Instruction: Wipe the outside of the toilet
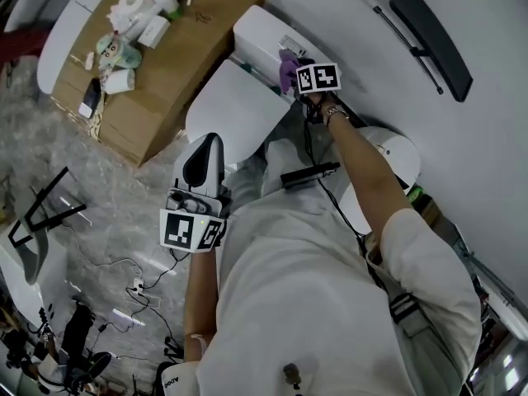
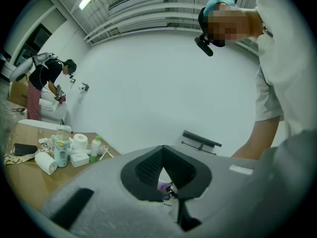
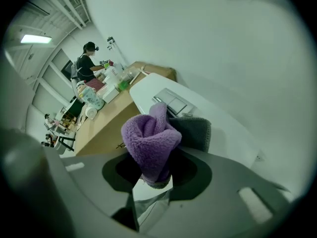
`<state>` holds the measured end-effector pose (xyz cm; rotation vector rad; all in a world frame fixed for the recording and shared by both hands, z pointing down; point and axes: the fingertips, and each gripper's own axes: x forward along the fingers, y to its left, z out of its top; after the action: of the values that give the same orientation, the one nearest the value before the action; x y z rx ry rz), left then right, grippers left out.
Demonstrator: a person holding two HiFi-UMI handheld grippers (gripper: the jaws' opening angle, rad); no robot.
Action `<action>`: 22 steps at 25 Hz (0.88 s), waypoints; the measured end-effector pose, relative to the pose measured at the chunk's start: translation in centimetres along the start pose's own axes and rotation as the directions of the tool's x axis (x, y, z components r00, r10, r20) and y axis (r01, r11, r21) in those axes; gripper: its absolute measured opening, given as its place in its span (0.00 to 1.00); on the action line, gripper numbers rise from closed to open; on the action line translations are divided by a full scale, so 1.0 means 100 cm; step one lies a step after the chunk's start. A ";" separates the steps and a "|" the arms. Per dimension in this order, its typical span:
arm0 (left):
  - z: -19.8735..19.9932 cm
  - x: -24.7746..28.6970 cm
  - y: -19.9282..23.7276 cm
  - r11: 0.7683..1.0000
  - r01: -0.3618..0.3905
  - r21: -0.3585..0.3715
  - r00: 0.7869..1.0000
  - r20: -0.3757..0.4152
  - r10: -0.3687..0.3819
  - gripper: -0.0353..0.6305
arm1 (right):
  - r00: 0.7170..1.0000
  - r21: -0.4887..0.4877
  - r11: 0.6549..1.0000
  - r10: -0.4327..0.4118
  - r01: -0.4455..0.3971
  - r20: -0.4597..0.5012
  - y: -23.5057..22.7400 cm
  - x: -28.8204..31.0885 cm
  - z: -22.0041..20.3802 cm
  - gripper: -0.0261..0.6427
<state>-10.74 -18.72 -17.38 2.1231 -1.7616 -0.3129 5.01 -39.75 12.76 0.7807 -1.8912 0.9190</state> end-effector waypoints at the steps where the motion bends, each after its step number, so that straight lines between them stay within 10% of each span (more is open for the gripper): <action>1: 0.000 0.002 -0.002 1.000 0.012 0.003 1.000 -0.004 -0.012 0.06 | 1.000 0.017 1.000 -0.001 0.001 0.005 -0.005 -0.003 -0.002 0.25; 22: -0.024 0.086 -0.068 0.995 0.100 -0.021 0.994 -0.036 -0.101 0.06 | 0.999 0.046 0.998 -0.034 0.036 -0.035 -0.114 -0.046 -0.035 0.25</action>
<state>-1.99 -25.75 -17.46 2.1936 -1.6278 -0.3135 17.54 -42.17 13.18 0.8184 -1.8269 0.9519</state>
